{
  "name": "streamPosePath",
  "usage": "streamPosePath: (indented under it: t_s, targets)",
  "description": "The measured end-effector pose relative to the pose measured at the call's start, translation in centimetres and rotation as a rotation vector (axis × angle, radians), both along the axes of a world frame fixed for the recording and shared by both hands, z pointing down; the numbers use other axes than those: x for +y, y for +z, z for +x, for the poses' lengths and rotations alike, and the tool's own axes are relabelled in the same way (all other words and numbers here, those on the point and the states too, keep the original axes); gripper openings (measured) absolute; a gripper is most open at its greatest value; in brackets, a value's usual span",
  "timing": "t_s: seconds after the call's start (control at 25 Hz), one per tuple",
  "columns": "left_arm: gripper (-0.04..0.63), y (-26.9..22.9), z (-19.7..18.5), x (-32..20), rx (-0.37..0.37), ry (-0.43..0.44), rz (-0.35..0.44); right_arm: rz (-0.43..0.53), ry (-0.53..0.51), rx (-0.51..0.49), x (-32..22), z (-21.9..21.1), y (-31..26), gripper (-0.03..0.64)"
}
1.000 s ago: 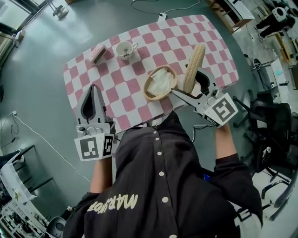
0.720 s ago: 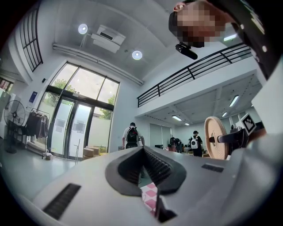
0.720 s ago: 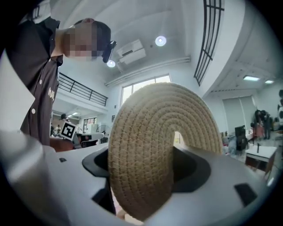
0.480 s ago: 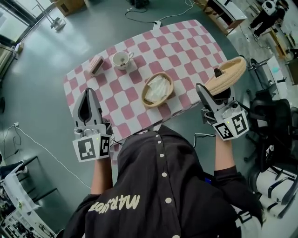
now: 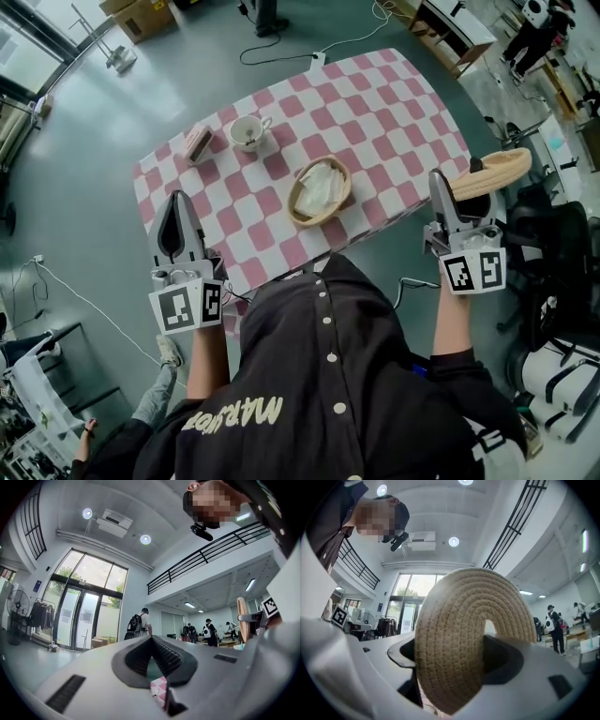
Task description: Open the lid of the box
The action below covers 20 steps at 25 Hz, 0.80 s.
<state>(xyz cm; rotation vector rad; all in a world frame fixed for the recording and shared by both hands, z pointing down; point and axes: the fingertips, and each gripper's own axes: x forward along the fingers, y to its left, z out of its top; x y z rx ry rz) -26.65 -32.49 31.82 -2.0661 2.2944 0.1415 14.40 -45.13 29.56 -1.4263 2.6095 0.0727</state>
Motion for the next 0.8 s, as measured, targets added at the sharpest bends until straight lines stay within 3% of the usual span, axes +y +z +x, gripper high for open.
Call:
streamPosePath:
  t_s: [0.8]
  targets:
    - [0.011, 0.6, 0.1, 0.7, 0.002, -0.001, -0.013, -0.036, 0.012, 0.013, 0.4, -0.5, 1.8, 0.373]
